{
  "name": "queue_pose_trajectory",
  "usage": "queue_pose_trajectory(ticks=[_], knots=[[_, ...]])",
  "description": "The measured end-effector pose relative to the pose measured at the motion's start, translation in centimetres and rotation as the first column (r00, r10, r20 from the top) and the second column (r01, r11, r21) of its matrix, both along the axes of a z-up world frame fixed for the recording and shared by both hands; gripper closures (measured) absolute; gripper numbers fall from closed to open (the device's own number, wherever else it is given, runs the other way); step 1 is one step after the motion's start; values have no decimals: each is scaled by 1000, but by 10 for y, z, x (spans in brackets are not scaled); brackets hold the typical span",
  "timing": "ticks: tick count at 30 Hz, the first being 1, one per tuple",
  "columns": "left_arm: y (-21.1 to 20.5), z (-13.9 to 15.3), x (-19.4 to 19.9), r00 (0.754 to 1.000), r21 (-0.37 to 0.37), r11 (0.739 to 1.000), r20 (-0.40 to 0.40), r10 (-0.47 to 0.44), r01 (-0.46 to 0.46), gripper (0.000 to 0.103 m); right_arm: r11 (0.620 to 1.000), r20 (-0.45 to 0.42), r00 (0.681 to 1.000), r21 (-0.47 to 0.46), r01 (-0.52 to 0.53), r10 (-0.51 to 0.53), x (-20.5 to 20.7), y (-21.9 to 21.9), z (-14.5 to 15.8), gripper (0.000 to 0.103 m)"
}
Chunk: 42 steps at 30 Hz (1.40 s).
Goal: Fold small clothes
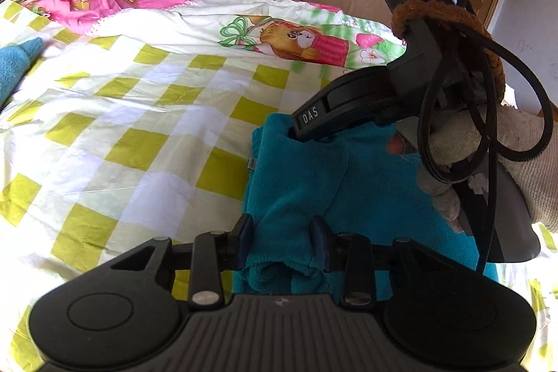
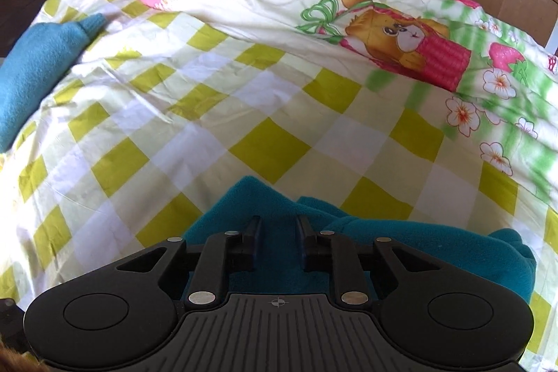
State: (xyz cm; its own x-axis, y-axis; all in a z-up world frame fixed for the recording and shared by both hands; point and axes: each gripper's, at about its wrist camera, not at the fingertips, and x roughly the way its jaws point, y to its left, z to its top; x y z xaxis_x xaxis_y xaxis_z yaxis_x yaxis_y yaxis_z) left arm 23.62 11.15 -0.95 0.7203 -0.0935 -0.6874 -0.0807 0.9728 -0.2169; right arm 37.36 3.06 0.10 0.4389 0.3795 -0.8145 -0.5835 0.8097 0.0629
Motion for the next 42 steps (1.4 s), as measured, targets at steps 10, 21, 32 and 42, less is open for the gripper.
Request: queue_pose_trajectory(ticks=[10, 21, 32, 42], knots=[[7, 5, -11, 999, -25, 1000, -37, -2, 1, 54, 988, -92, 996, 150, 23, -9, 3, 0, 7, 80], [-9, 31, 60, 991, 1, 1000, 130, -12, 12, 55, 930, 45, 938, 155, 334, -344, -35, -130, 26, 77], [-14, 0, 46, 993, 155, 987, 95, -66, 51, 52, 913, 80, 927, 222, 342, -366, -131, -165, 22, 72], [-8, -17, 2, 990, 199, 979, 118, -77, 53, 49, 893, 30, 905, 178, 414, -425, -233, -171, -5, 64]])
